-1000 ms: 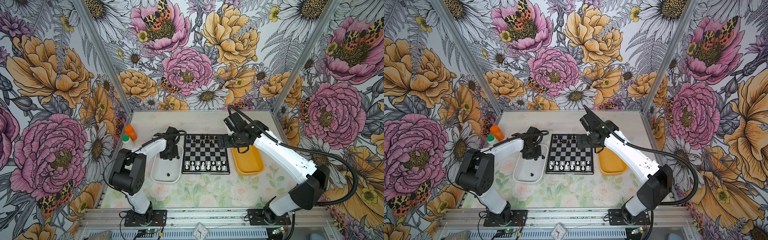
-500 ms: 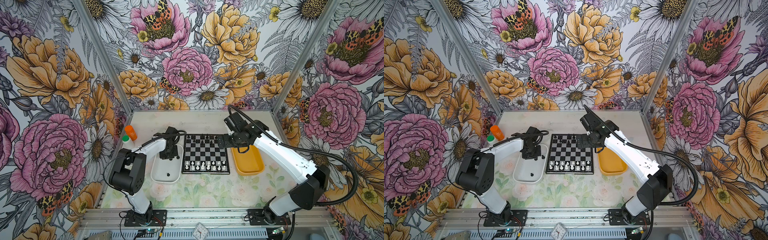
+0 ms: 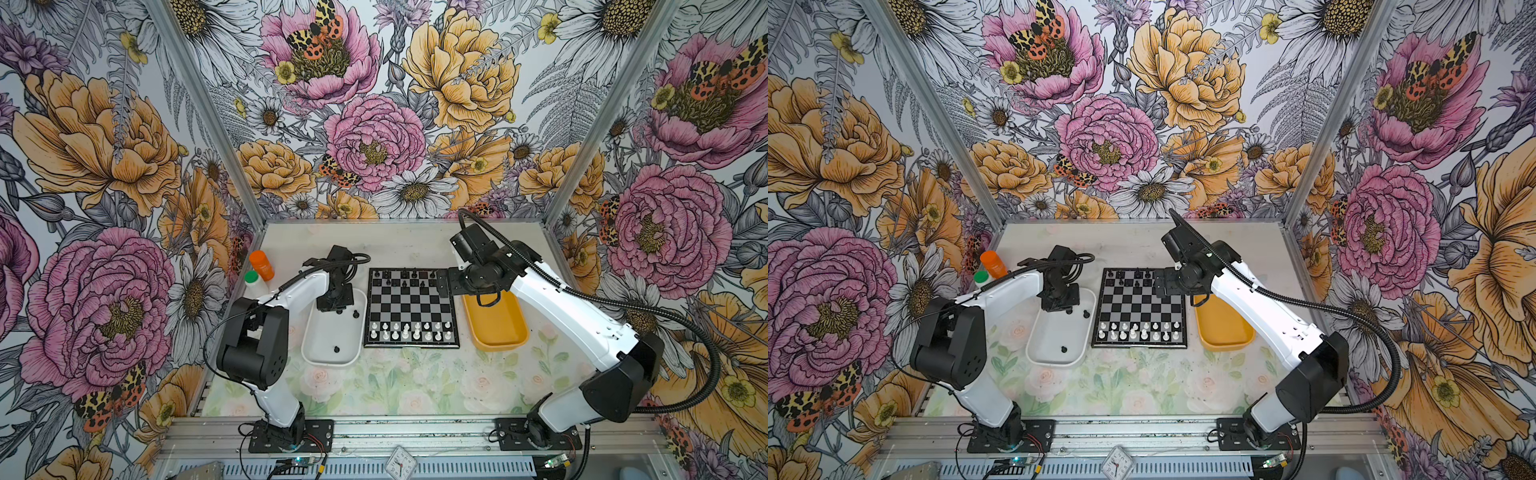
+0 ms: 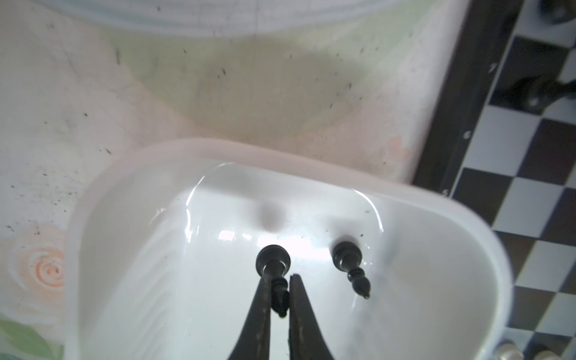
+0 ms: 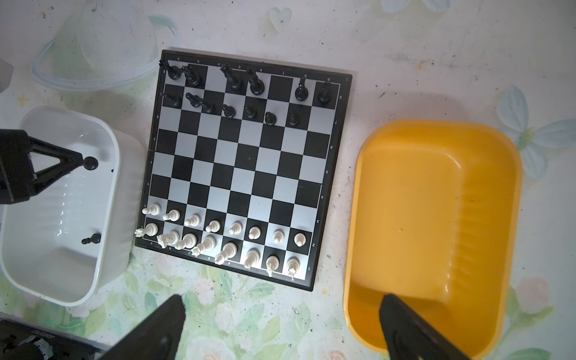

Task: Set up the chess pieces on the board
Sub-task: 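Lift the black pawn and carry it over the board with the left gripper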

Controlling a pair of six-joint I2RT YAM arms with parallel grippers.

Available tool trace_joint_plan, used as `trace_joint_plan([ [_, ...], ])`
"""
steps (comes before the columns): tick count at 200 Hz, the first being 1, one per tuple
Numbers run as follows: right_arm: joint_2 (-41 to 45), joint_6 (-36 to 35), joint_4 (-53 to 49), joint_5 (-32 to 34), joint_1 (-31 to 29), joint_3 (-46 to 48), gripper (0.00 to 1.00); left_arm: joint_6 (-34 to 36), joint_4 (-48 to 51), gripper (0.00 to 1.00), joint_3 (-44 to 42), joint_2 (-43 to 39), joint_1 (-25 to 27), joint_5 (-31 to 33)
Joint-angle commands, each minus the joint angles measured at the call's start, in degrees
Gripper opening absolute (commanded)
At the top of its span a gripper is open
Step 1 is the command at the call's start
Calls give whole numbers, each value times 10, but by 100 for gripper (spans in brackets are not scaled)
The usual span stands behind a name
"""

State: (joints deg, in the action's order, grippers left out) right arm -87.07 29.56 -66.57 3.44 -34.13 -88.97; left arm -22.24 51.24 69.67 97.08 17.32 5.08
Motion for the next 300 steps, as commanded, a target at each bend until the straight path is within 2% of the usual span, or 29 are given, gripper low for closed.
trace_joint_plan([
  [1,21,11,0,15,3,-2,100,13,22,9,51,-30,-4,2],
  [71,46,25,-1,26,3,18,100,11,54,10,187,6,22,-22],
  [166,90,37,-21,50,7,40,100,15,66,10,368,170,96,-33],
  [225,119,41,-32,53,25,60,100,18,82,9,452,244,116,-45],
  [300,145,46,-45,51,44,83,100,17,94,9,512,312,133,-55],
])
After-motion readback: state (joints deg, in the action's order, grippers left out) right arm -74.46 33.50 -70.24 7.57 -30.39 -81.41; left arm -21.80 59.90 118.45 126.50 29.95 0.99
